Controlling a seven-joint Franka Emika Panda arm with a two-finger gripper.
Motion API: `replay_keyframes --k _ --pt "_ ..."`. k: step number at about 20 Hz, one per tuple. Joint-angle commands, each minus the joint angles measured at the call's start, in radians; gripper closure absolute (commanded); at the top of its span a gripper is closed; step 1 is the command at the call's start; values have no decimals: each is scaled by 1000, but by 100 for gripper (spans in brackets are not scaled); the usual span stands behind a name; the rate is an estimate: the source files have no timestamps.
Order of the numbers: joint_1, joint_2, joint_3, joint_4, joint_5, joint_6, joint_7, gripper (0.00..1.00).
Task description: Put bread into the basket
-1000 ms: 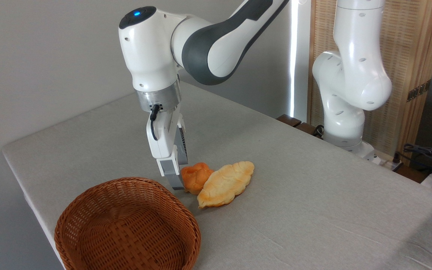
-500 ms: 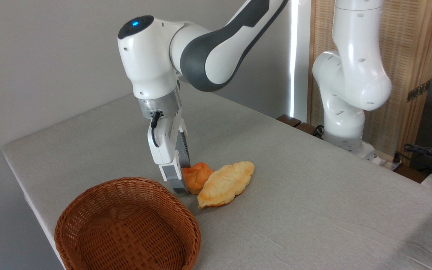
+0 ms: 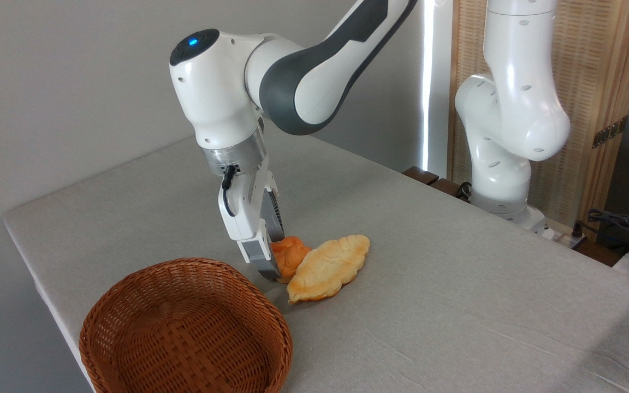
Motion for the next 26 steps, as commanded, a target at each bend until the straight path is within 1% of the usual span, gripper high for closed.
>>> replay_keyframes --k 1,5,7,8,9,10,11,12,13,15,26 --pt "-6 -8 6 -4 8 -25 21 0" --pt "-6 -8 6 -3 9 -34 22 0" --pt "-6 -6 6 -4 37 -34 30 6" --pt "-6 -5 4 -4 71 -38 30 10" --pt "-6 -3 6 -4 78 -38 30 23" --pt "-6 -2 6 -4 79 -38 30 31" --pt "-6 -2 4 -3 79 -38 29 44" --pt "-6 -2 4 -3 79 -39 26 50" --pt "-6 -2 4 -3 79 -39 22 62" --pt "-6 -2 4 -3 77 -39 21 70" --pt "-6 -6 4 2 71 -39 16 70"
